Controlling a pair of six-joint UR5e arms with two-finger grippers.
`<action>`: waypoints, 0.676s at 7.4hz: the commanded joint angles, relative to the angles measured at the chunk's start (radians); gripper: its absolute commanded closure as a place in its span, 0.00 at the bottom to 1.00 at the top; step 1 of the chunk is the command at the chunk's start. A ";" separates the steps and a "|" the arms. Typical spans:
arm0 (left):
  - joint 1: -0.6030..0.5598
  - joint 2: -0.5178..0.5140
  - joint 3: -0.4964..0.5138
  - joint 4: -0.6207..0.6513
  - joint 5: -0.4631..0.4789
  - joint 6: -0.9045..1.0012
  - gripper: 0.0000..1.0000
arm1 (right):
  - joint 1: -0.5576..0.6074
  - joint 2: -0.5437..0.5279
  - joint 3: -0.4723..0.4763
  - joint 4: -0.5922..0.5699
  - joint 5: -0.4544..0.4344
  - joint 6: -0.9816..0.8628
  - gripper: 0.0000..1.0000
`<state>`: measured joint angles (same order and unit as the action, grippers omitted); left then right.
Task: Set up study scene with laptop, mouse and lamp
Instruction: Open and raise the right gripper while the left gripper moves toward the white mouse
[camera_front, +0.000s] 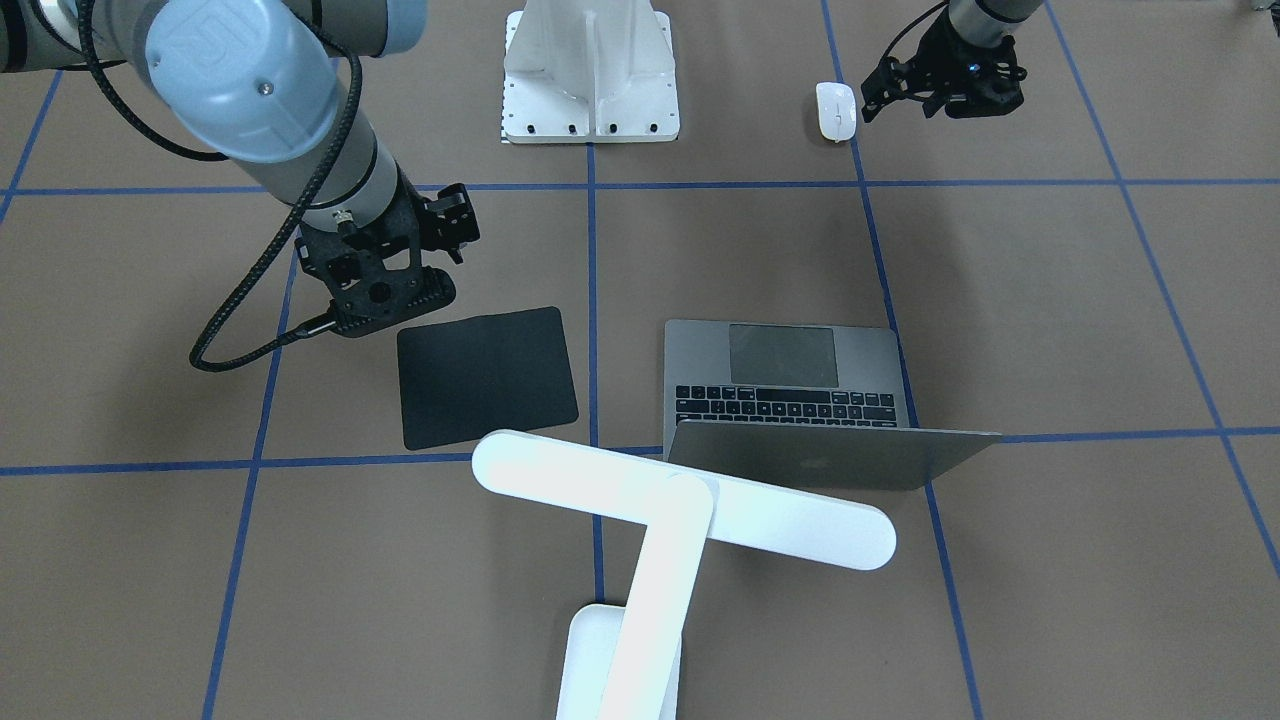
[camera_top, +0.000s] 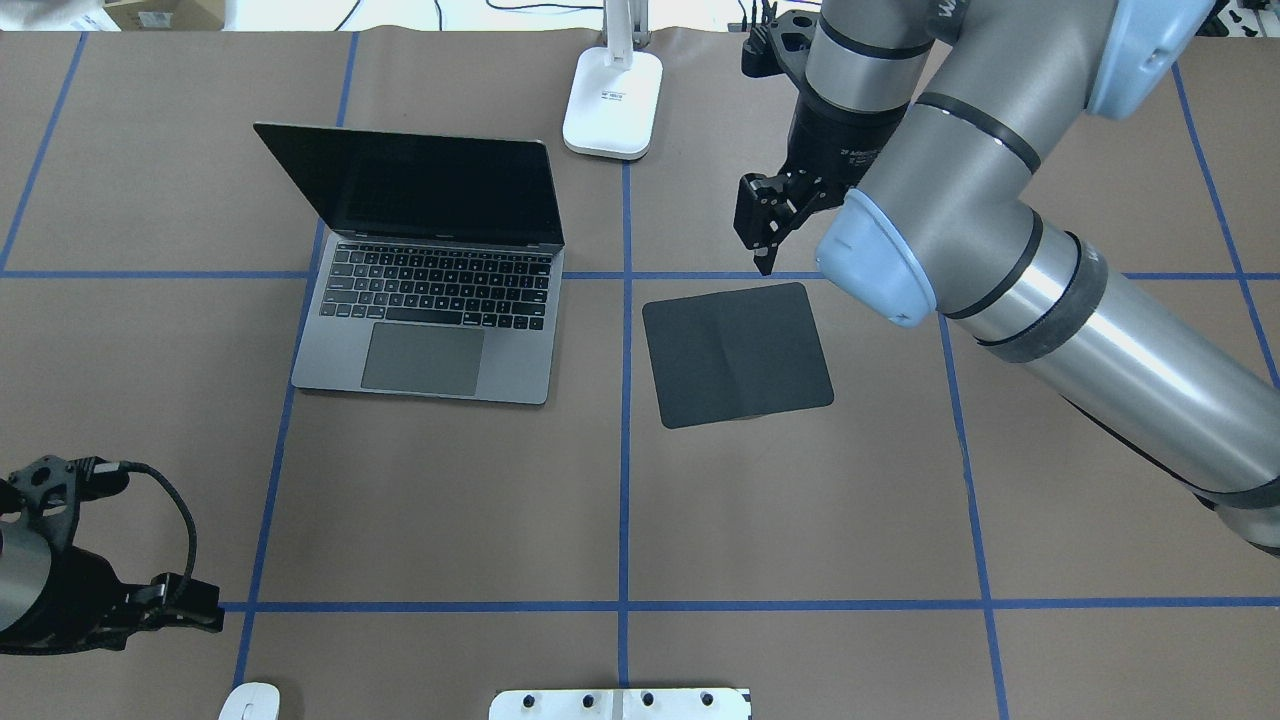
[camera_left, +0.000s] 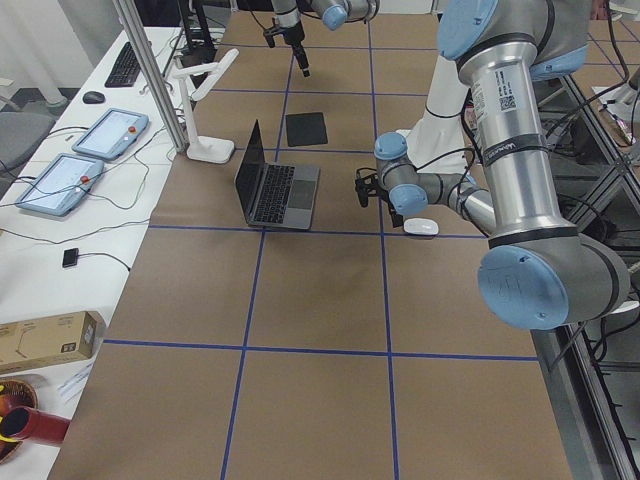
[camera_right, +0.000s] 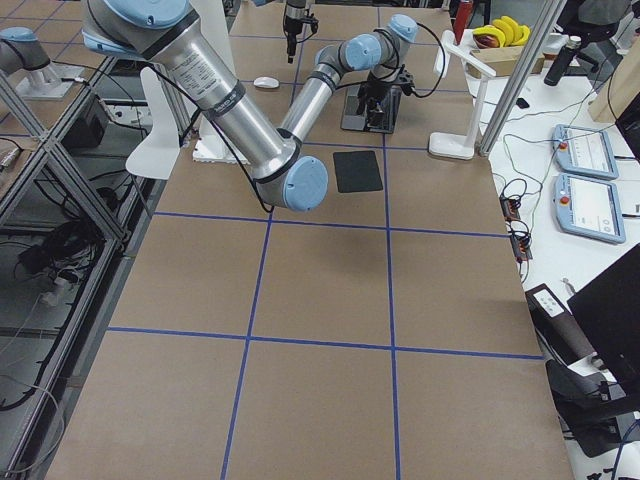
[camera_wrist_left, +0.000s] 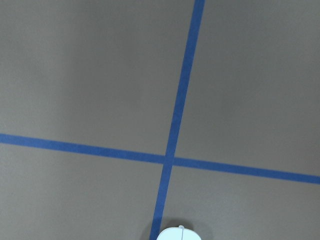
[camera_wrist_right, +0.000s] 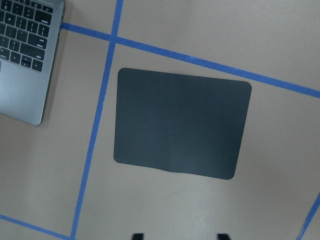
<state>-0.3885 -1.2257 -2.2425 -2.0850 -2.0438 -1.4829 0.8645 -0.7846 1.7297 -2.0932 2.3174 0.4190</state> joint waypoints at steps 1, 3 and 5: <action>0.054 -0.004 0.006 -0.003 -0.001 -0.060 0.00 | -0.001 -0.108 -0.018 0.213 -0.036 -0.043 0.00; 0.138 -0.038 0.073 -0.033 -0.001 -0.042 0.00 | -0.007 -0.101 -0.006 0.214 -0.055 -0.043 0.00; 0.187 -0.047 0.093 -0.032 -0.001 0.004 0.01 | -0.015 -0.102 -0.004 0.214 -0.076 -0.043 0.00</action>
<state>-0.2333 -1.2645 -2.1660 -2.1155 -2.0441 -1.5132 0.8550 -0.8851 1.7233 -1.8810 2.2566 0.3759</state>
